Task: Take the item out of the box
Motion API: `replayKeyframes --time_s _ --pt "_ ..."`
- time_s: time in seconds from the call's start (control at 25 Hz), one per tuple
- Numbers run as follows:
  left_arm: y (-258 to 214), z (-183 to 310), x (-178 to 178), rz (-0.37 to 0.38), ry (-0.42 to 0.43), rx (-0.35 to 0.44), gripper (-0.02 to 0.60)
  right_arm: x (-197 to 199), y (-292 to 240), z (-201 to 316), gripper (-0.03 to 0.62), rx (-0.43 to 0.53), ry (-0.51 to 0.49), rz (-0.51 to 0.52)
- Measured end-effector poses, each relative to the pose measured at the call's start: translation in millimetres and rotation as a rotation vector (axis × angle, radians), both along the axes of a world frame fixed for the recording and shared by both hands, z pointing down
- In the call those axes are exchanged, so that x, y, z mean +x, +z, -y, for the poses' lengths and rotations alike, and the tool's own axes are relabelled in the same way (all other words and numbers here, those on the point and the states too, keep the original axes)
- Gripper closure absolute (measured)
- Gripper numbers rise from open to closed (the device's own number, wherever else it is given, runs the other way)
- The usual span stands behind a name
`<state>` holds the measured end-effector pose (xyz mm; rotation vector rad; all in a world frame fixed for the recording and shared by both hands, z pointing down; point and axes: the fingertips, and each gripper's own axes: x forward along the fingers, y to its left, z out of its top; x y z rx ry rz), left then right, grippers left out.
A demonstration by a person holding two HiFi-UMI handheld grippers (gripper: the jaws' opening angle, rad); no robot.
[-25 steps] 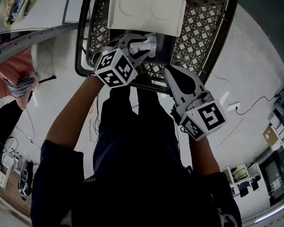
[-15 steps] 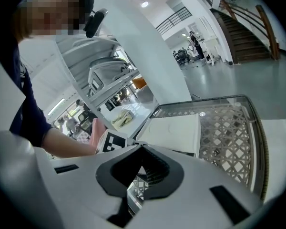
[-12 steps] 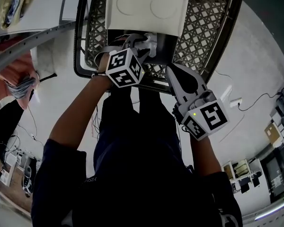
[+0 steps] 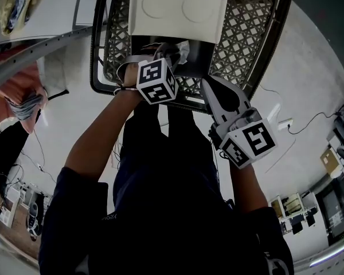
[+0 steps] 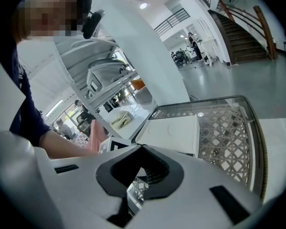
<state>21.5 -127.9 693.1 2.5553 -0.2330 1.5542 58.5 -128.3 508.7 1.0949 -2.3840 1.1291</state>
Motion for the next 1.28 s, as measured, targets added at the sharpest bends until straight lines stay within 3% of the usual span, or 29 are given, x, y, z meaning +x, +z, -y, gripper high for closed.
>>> replayKeyframes --time_s 0.28,0.44,1.04,1.28 --pt "-15 -3 -9 -0.047 -0.067 -0.039 0.566 -2 -15 -3 0.572 0.027 0.01 0.001" --pt "-53 3 -13 -0.137 -0.139 -0.023 0.566 -5 -29 -4 0.572 0.043 0.021 0.011" --pt "-265 49 -22 -0.495 -0.32 0.176 0.566 -7 -123 13 0.572 0.216 0.06 0.029" --pt "-332 54 -32 -0.567 -0.33 0.275 0.566 -2 -160 20 0.572 0.285 0.083 0.039"
